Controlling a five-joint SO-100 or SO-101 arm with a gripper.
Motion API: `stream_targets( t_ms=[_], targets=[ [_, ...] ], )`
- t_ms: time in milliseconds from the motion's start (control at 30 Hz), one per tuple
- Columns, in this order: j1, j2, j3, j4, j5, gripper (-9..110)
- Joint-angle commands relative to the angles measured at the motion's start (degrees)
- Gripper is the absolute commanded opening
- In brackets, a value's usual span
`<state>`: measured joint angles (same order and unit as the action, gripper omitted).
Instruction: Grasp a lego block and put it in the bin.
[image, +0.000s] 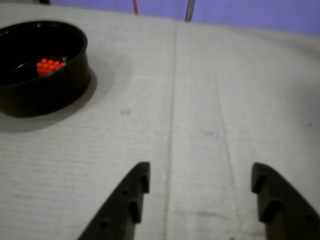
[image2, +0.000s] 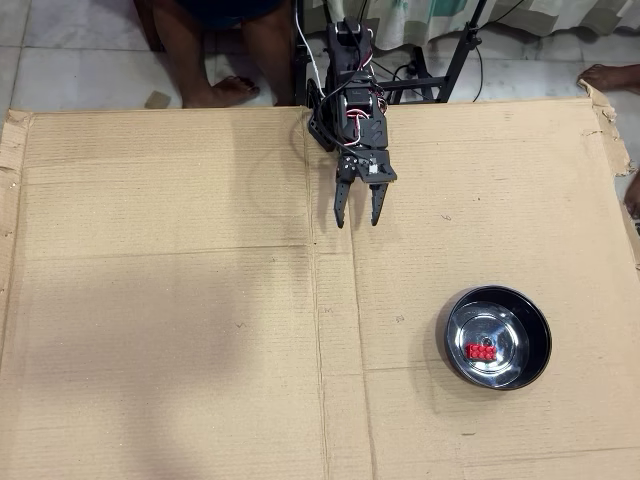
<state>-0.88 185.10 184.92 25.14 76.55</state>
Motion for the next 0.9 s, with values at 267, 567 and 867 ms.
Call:
stream_targets(
  t_ms=[267, 567, 867],
  targets=[
    [-0.3, 2.5, 1.1, 7.0, -25.4, 0],
    [-0.1, 2.6, 1.1, 14.9, -50.8, 0],
    [0.4, 2.6, 1.1, 15.6, -75.2, 0]
  ],
)
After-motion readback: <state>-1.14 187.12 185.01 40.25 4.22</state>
